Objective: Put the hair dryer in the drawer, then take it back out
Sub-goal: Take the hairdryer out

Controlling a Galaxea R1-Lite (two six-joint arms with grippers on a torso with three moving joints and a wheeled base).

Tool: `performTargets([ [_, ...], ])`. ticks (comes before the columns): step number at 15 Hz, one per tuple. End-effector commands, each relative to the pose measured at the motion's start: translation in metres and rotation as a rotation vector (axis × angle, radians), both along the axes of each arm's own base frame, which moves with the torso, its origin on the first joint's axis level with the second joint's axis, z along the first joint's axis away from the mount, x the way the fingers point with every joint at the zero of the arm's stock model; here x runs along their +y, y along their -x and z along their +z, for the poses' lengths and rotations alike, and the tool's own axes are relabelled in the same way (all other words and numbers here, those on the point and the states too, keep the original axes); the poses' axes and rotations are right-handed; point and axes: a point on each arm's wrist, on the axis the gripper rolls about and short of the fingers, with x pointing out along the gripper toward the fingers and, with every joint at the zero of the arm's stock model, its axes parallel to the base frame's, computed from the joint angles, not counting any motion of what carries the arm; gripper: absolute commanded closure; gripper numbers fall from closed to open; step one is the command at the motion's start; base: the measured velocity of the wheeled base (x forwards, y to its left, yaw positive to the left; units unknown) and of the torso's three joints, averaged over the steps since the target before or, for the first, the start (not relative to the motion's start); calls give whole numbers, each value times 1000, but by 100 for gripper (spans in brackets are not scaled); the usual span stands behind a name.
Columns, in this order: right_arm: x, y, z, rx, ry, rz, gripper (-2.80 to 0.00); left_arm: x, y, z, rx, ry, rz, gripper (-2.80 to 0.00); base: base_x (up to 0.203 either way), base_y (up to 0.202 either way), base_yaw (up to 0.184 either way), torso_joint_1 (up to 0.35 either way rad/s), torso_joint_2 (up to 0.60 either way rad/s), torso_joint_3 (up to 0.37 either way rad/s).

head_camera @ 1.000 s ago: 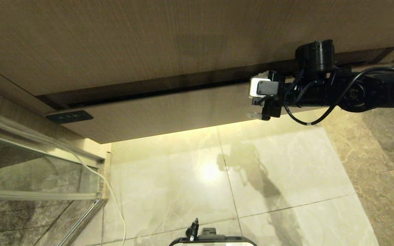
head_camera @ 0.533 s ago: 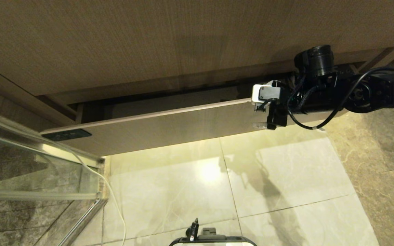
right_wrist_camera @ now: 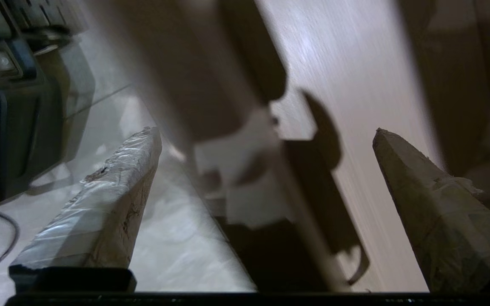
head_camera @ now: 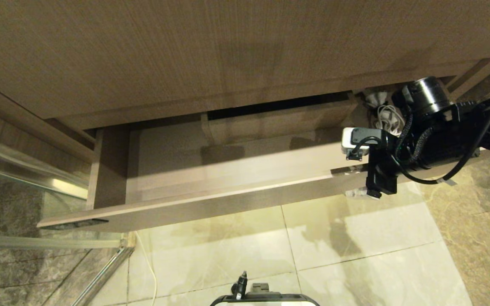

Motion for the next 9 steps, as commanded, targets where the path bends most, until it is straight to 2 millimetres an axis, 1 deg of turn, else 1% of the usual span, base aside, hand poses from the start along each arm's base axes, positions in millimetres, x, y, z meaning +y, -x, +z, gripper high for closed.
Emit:
performTargets([
  [1,-10,29,9,-11,-23,-19,-280,0,0,0,1,0,1,0,0,0,0,0,0,0],
  [3,-23,53,5,26,-41,-62,-280,0,0,-1,2,-1,1,0,0,0,0,0,0,0],
  [5,-36,85,13,23,-58,-85,-280,0,0,-1,2,1,1,0,0,0,0,0,0,0],
  [7,-48,126,21,-6,-86,-100,-280,0,0,-1,2,1,1,0,0,0,0,0,0,0],
  [9,-59,167,20,-35,-103,-111,-280,0,0,0,0,1,1,0,0,0,0,0,0,0],
])
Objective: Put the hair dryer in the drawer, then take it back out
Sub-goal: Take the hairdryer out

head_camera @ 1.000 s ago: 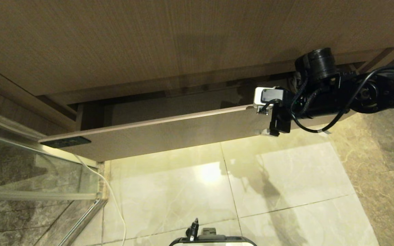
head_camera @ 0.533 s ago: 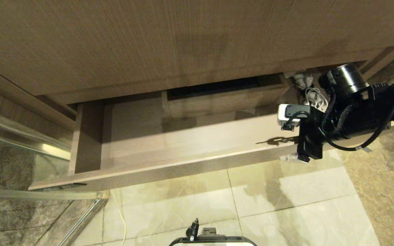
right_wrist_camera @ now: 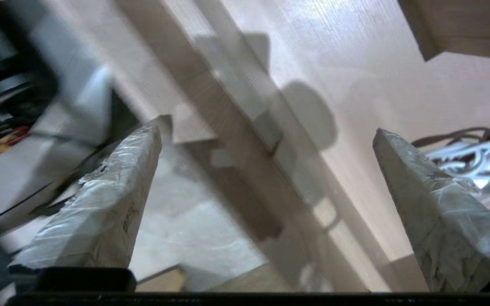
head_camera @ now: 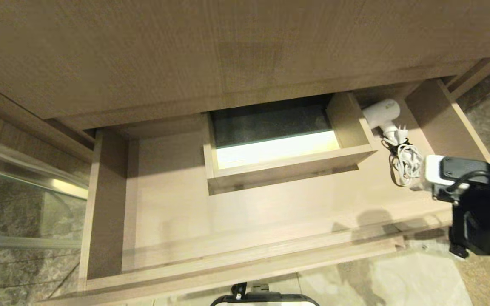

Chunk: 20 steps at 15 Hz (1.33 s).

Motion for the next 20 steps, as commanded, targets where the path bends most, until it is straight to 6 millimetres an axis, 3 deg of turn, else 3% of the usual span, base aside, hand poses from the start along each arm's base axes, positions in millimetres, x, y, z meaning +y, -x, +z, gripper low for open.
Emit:
performTargets([
  [1,-16,65,10,-125,-33,-7,-280,0,0,0,2,1,0,0,0,0,0,0,0,0],
  [4,-29,120,-1,-161,-70,-34,-280,0,0,0,1,1,0,0,0,0,0,0,0,0],
  [5,-31,127,-5,-151,-106,-73,0,0,0,0,2,1,0,0,0,0,0,0,0,0],
  [8,-32,114,-3,-145,-144,-167,0,0,0,0,2,1,0,0,0,0,0,0,0,0],
  [11,-40,80,9,-131,-179,-343,0,0,0,0,2,1,0,0,0,0,0,0,0,0],
  [15,-59,15,34,-100,-220,-513,0,0,0,0,2,-1,0,0,0,0,0,0,0,0],
  [17,-70,-29,45,-101,-226,-558,0,0,0,0,1,1,0,0,0,0,0,0,0,0],
  [20,-98,-95,42,-84,-215,-645,0,0,0,0,2,1,0,0,0,0,0,0,0,0],
])
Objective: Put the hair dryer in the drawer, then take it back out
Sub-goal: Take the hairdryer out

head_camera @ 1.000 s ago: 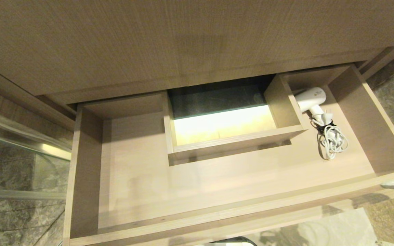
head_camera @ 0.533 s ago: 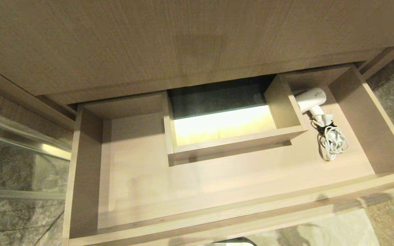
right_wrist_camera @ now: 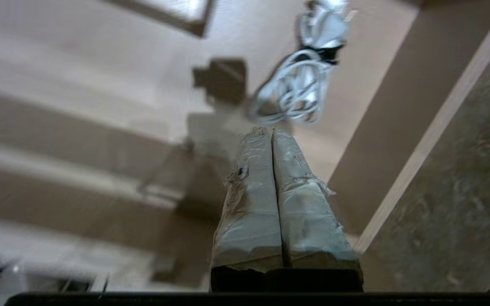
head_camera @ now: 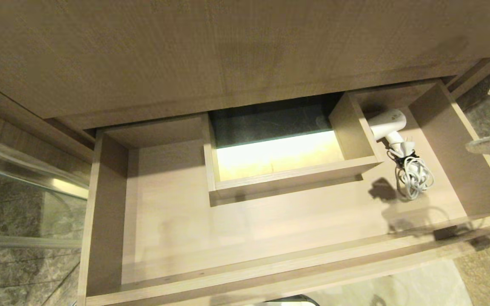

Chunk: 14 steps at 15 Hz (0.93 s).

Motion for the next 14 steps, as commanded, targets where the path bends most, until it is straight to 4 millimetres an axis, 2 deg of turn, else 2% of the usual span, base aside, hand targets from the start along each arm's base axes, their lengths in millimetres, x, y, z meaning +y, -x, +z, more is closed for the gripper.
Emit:
performTargets([
  [1,-26,-69,-28,101,-10,-59,0,0,0,0,1,0,0,0,0,0,0,0,0,0],
  [4,-51,-120,-40,80,1,-127,0,0,0,0,1,0,0,0,0,0,0,0,0,0],
  [6,-60,-144,-54,92,0,-148,0,0,0,0,1,0,0,0,0,0,0,0,0,0],
  [7,-61,-149,-58,97,-4,-152,-280,0,0,0,1,0,0,0,0,0,0,0,0,0],
  [12,-65,-169,-87,160,-48,-169,-280,0,0,0,1,0,0,0,0,0,0,0,0,0],
  [14,-66,-178,-92,140,-96,-179,-280,0,0,0,0,0,0,0,0,0,0,0,0,0],
])
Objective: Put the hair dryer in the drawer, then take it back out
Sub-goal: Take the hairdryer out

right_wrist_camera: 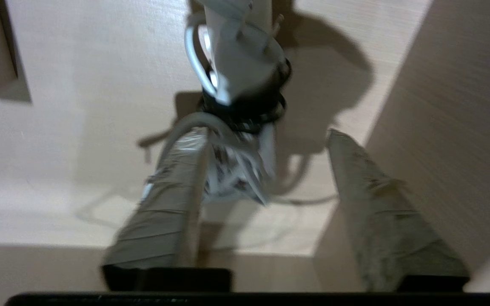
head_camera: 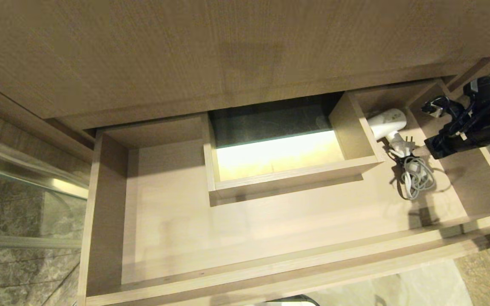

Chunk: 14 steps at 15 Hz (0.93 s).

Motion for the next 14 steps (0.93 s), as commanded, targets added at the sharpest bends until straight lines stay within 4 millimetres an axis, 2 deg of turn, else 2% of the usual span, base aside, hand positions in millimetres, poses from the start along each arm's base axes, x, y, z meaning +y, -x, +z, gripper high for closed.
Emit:
performTargets([
  [1,-1,-15,-14,-9,-28,2,-280,0,0,0,1,0,0,0,0,0,0,0,0,0],
  [6,10,-39,-32,-30,-33,37,-280,0,0,0,0,0,0,0,0,0,0,0,0,0],
  [11,8,-60,-47,-56,-26,43,-280,0,0,0,1,0,0,0,0,0,0,0,0,0],
  [14,8,-66,-57,-59,-26,45,-280,0,0,0,1,0,0,0,0,0,0,0,0,0],
])
